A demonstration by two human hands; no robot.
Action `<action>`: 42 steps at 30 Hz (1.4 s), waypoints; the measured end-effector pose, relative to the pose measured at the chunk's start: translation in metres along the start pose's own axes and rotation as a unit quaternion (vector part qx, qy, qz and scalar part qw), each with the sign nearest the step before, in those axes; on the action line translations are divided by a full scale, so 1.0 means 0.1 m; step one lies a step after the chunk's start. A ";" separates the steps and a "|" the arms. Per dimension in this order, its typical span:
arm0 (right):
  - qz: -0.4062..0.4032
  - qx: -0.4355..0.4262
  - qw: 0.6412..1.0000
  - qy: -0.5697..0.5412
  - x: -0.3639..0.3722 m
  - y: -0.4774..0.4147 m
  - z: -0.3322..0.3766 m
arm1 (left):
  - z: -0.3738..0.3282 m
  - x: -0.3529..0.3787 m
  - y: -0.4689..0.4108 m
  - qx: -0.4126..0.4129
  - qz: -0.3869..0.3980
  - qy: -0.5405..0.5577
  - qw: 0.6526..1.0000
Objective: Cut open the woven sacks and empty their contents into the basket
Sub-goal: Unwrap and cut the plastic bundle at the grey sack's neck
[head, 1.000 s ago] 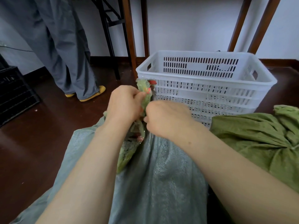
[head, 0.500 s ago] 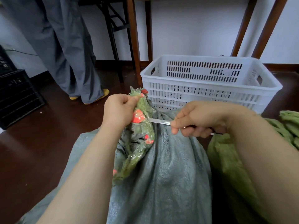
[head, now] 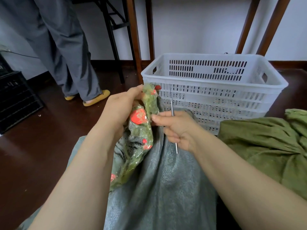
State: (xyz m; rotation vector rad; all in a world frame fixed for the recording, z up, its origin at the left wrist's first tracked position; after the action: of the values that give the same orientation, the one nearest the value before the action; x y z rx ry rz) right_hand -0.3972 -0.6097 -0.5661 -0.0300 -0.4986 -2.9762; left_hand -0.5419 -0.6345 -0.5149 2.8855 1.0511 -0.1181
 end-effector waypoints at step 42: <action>-0.047 -0.125 0.986 0.097 -0.16 0.02 0.48 | 0.25 0.16 0.20 -0.153 0.150 0.010 0.977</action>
State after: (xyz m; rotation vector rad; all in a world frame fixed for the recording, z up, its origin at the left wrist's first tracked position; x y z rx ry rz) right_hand -0.3813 -0.5944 -0.5210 0.2635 -0.1061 -3.0696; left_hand -0.5174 -0.6418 -0.5402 2.7218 0.5622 0.0834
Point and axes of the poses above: each hand's wrist, its own y-axis away from the middle knuckle, its own x-axis out of the palm, z = x × y, the point moved 6 cm from there along -y, towards the middle knuckle, and after that the axes turned 15 degrees about -z, right-handed, at the moved point
